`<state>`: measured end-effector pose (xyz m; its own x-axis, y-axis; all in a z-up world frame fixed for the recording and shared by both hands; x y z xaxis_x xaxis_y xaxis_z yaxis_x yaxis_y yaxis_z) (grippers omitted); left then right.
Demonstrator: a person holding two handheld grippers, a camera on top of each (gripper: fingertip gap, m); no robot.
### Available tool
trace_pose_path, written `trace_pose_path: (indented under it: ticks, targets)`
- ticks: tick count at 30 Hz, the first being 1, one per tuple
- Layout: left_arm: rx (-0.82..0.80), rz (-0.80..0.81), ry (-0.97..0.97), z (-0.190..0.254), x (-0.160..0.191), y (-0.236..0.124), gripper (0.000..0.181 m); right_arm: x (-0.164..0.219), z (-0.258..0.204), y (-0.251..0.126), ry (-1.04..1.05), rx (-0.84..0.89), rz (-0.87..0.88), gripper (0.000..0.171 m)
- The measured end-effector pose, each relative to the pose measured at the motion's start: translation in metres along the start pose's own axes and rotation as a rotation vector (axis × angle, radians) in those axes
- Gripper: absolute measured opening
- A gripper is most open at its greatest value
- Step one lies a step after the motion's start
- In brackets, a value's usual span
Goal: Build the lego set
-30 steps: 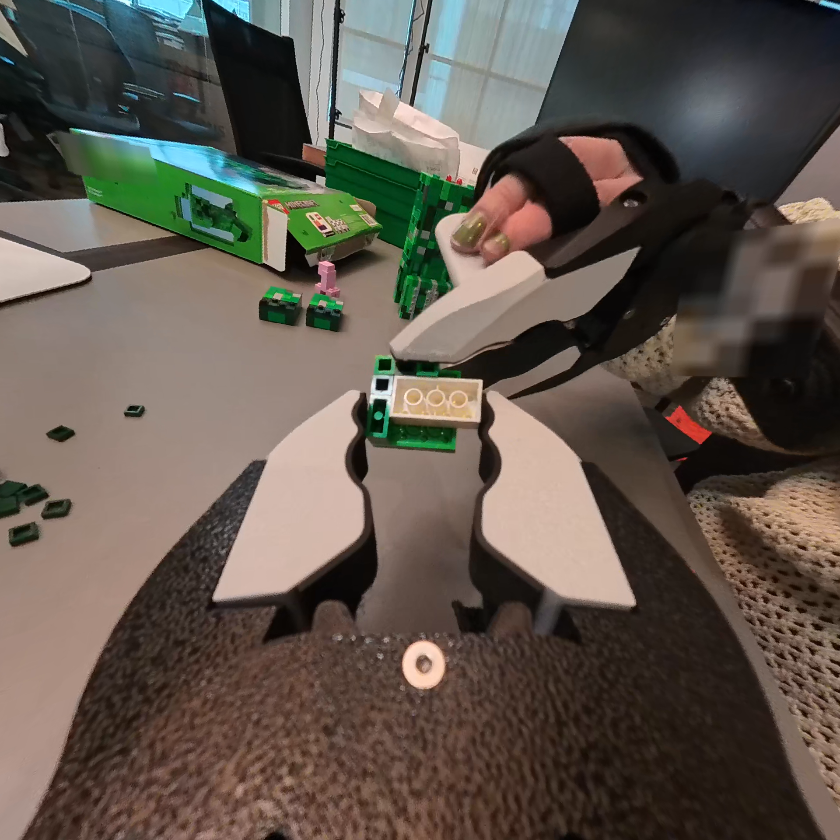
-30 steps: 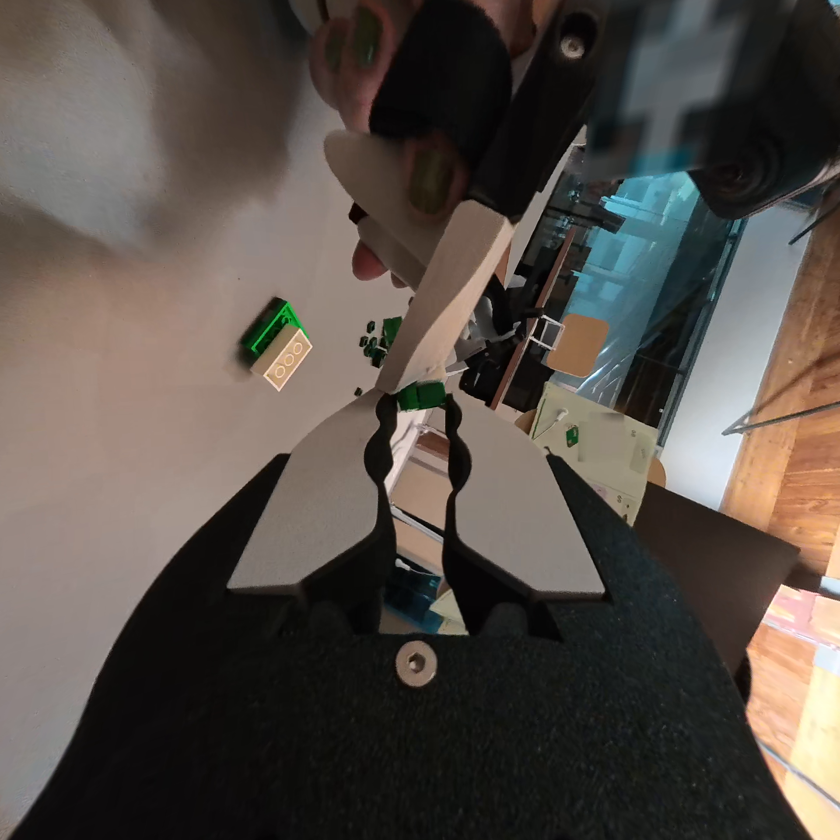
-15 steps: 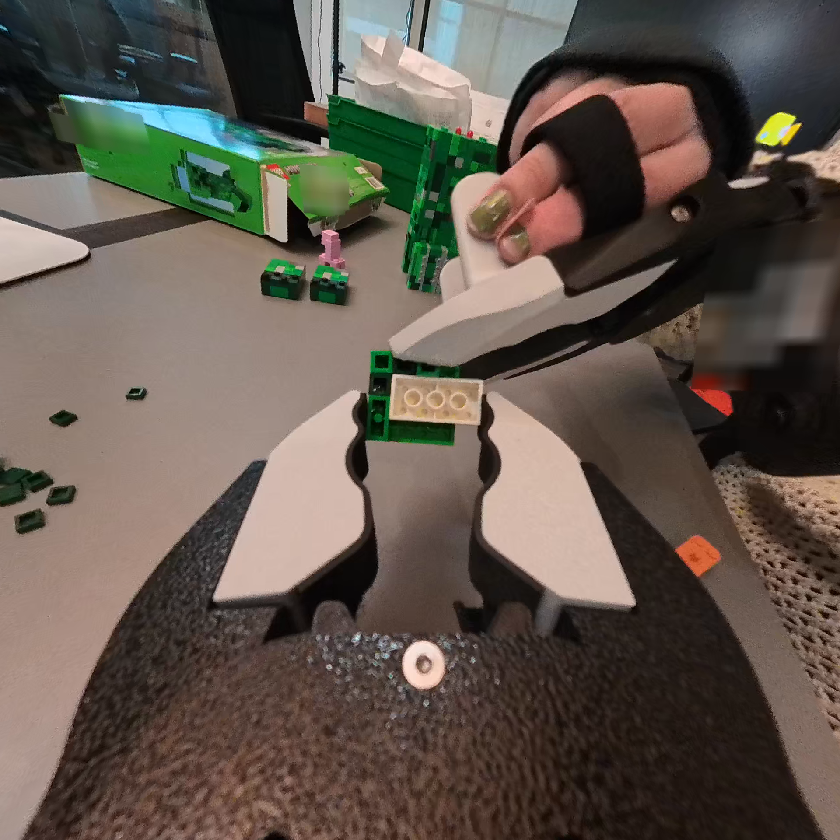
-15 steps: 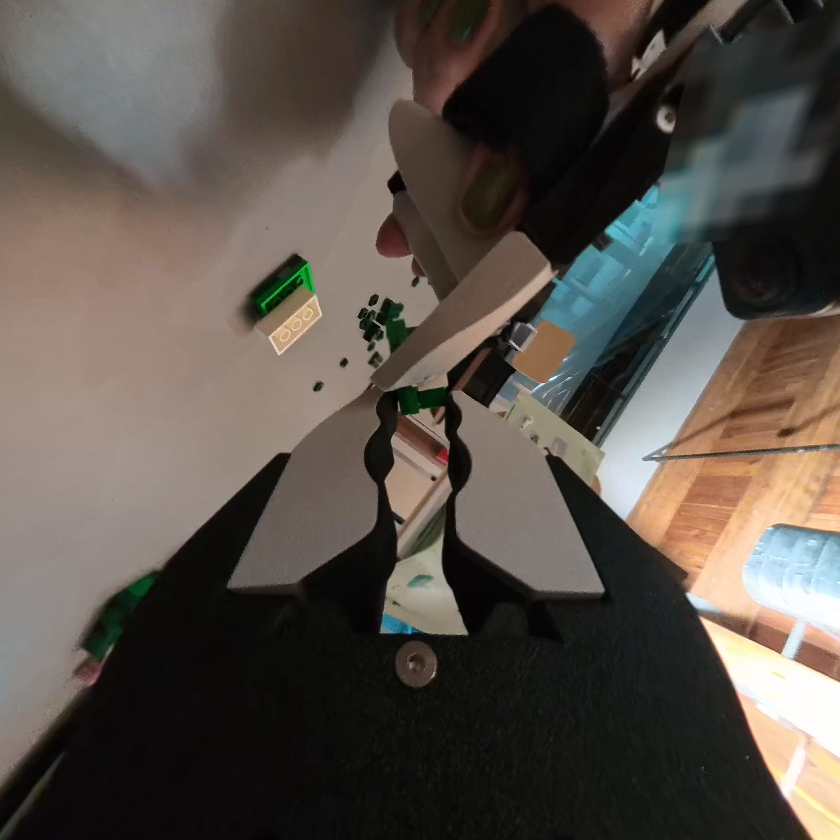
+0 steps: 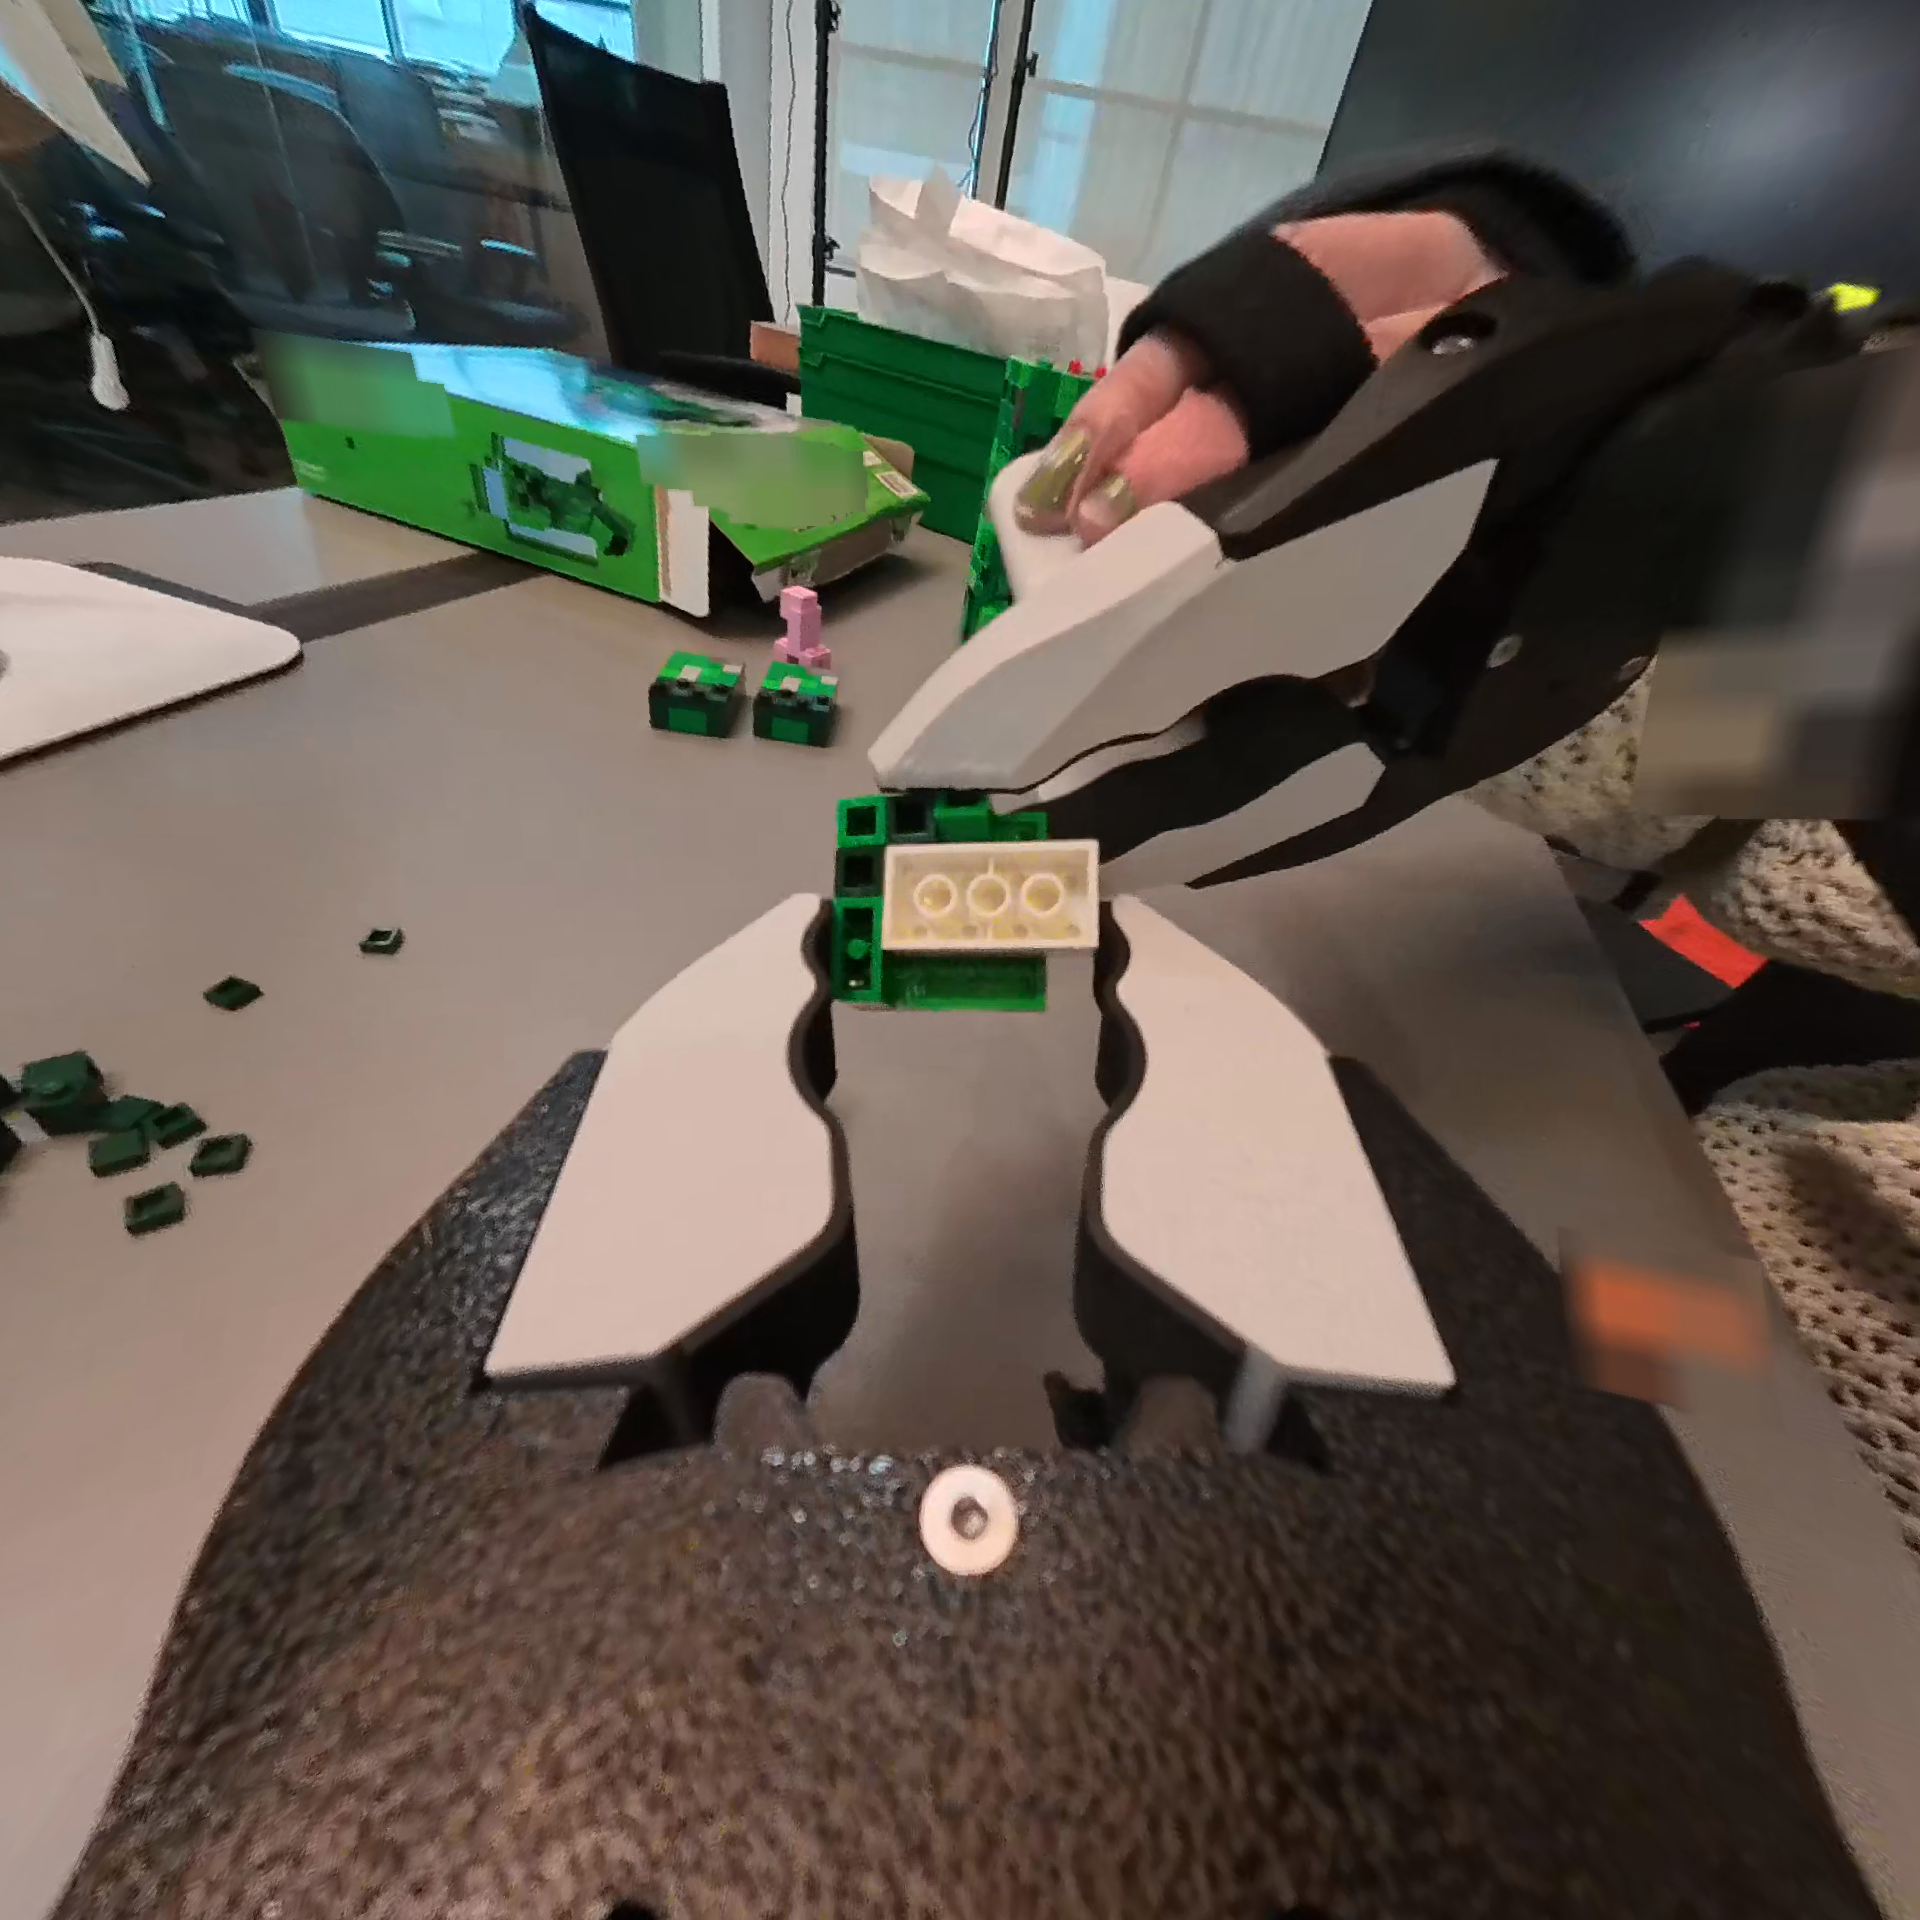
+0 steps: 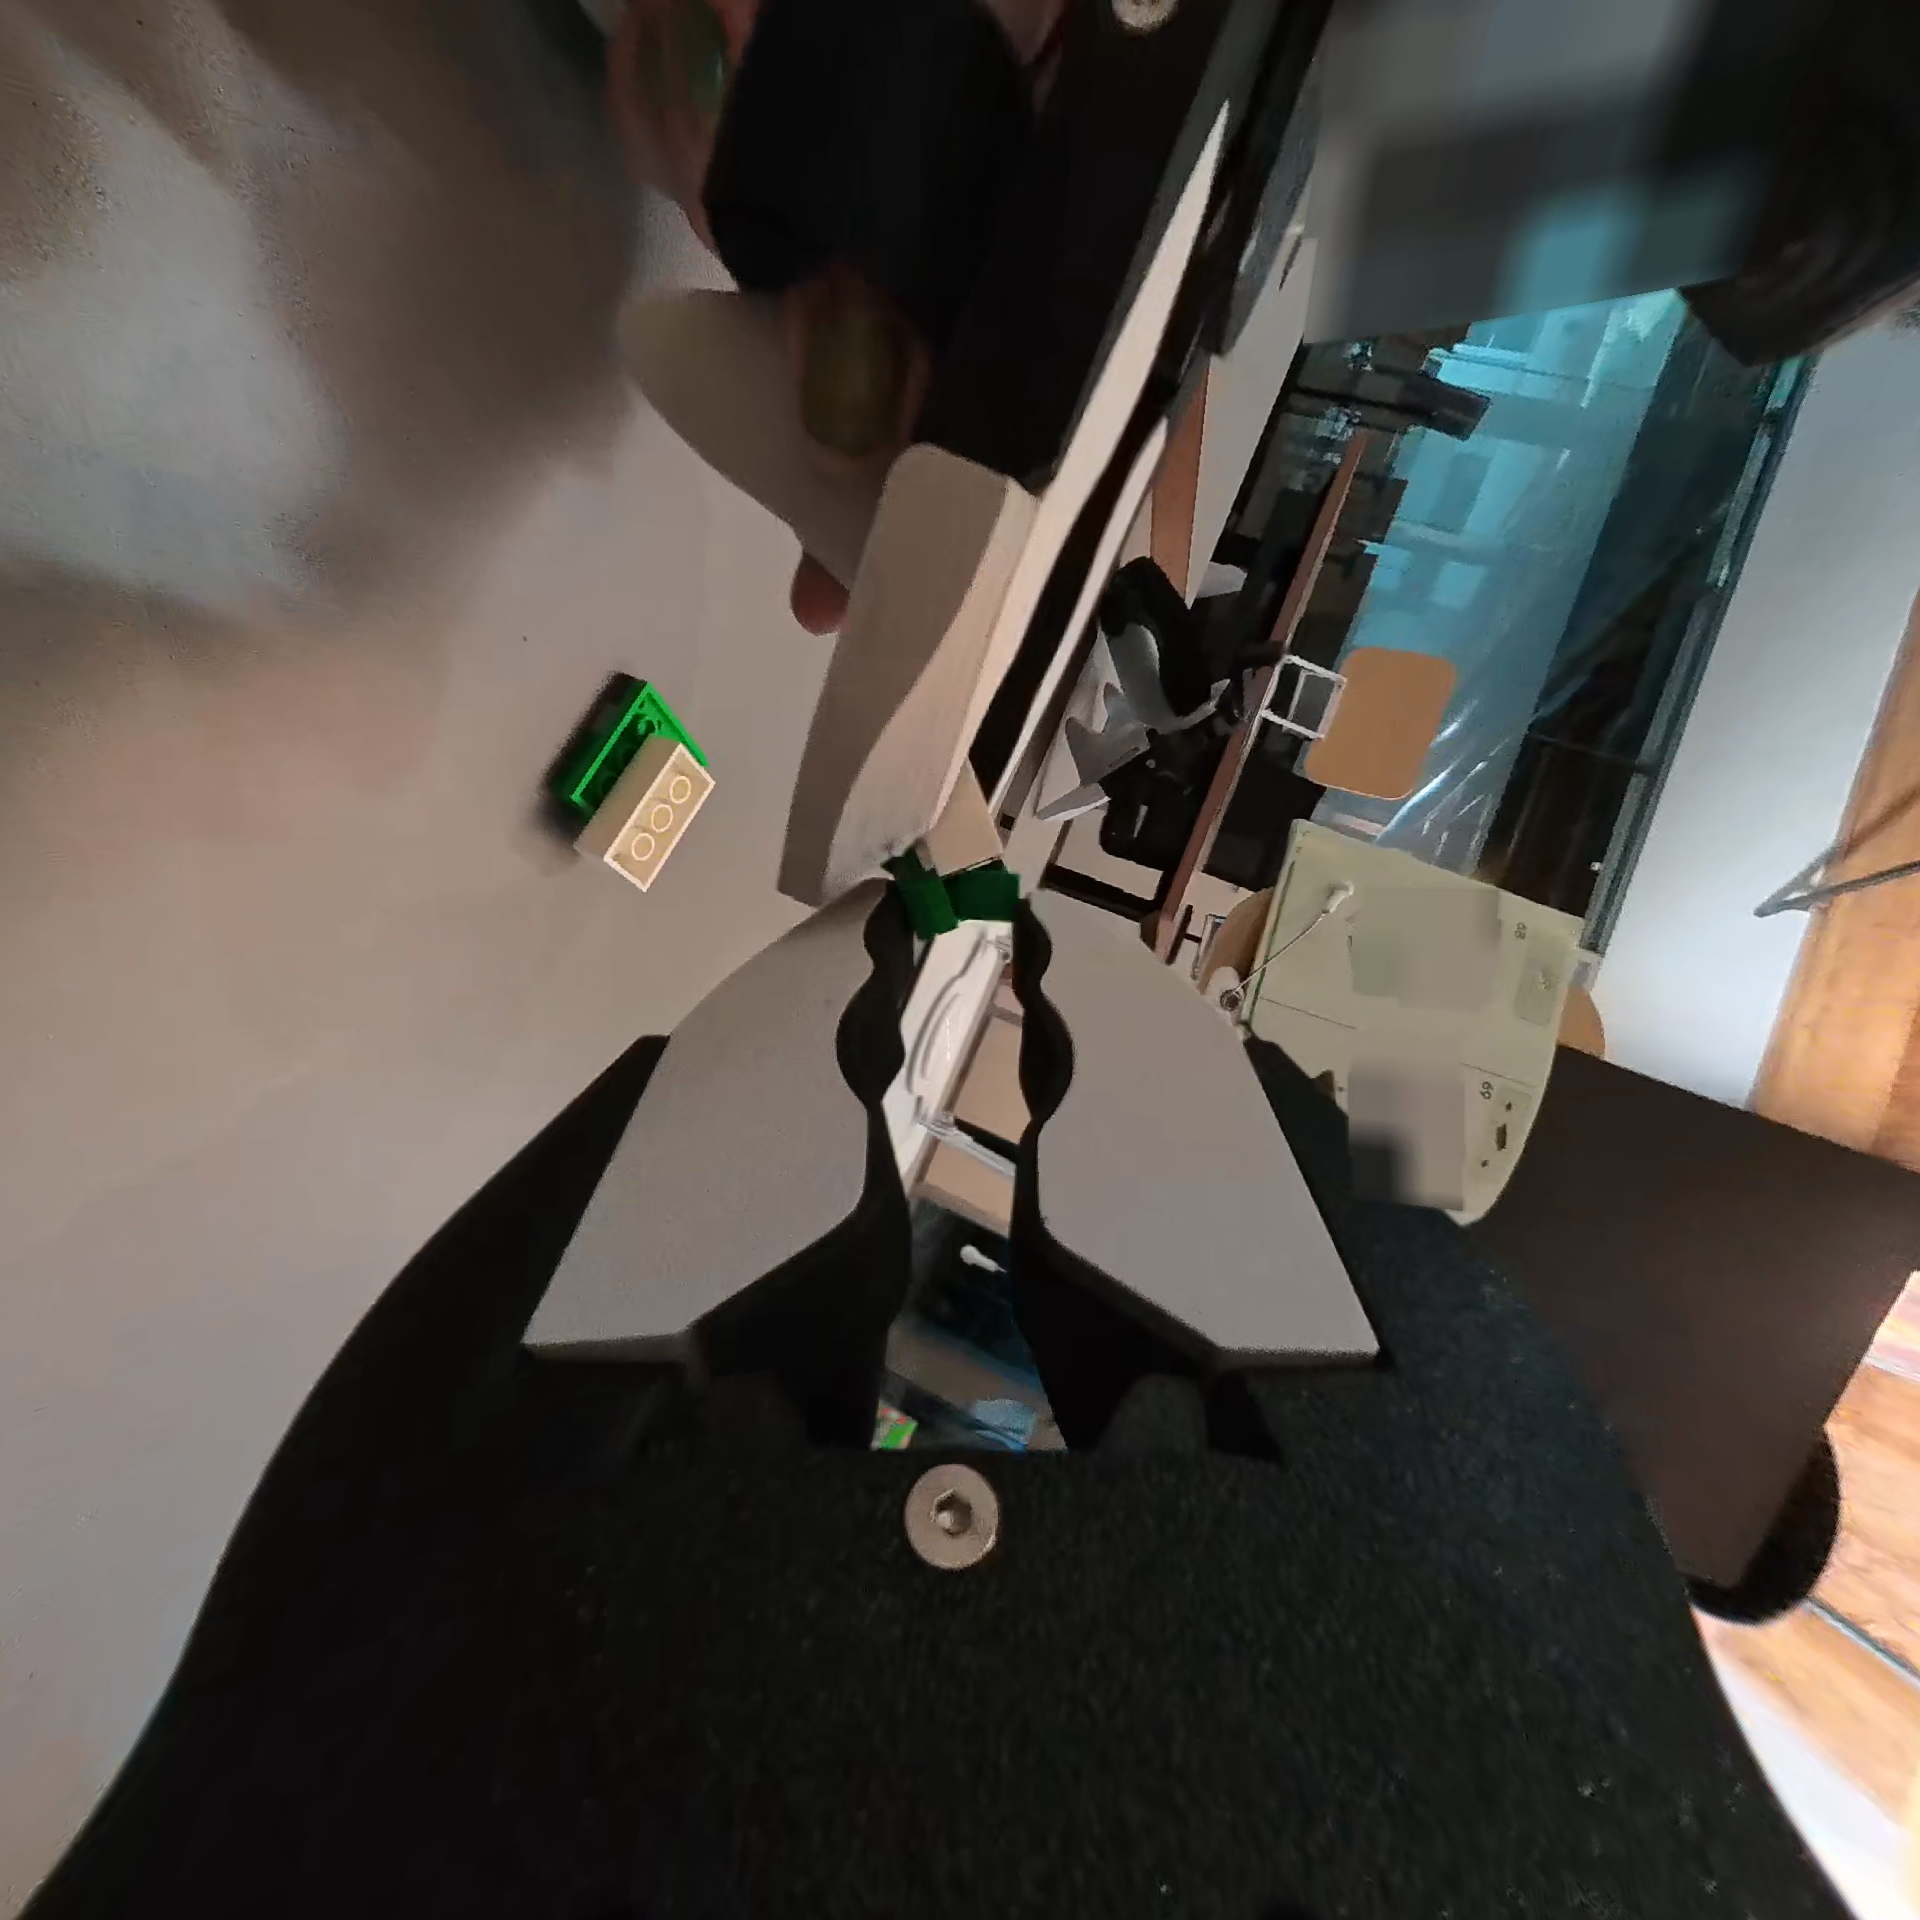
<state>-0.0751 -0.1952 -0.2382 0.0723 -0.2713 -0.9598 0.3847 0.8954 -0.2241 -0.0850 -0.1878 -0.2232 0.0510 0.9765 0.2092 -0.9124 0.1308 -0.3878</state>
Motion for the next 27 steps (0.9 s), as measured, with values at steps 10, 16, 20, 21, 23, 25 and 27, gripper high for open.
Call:
trace_pose_path:
  ticks: [10, 16, 20, 21, 23, 25, 27]
  targets:
    - [0.020, 0.003, -0.051, -0.002, -0.003, -0.003, 0.046, -0.001, -0.004, 0.003, 0.054, -0.039, 0.016, 0.018]
    - [0.008, -0.105, -0.046, -0.002, 0.011, 0.003, 0.046, -0.005, -0.015, 0.005, -0.282, 0.040, -0.010, 0.020]
    - [0.001, -0.137, -0.016, -0.001, 0.015, 0.004, 0.046, -0.004, -0.018, 0.004, -0.277, -0.013, 0.007, 0.018]
    - [0.003, -0.140, -0.016, 0.000, 0.015, 0.005, 0.046, -0.004, -0.018, 0.004, -0.284, -0.015, 0.006, 0.018]
    - [0.010, -0.150, -0.023, 0.000, 0.017, 0.006, 0.046, -0.004, -0.021, 0.004, -0.245, -0.048, 0.008, 0.018]
    - [0.018, -0.147, -0.045, -0.001, 0.017, 0.005, 0.046, -0.004, -0.022, 0.006, -0.135, -0.081, 0.020, 0.018]
    - [0.035, -0.136, -0.067, -0.001, 0.016, 0.005, 0.046, -0.003, -0.022, 0.005, -0.054, -0.101, 0.033, 0.019]
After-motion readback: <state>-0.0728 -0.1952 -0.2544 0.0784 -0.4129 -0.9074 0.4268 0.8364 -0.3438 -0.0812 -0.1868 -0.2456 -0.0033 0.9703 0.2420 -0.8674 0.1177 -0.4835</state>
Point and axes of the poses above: each gripper's, where its closed fingertips meet, y out along the fingers, x out of its underside, z = x × y across the jaws, the point moved 1 cm from there along -y, back along the fingers, and after that the axes turned 7 degrees about -z, right-handed, at the moved point
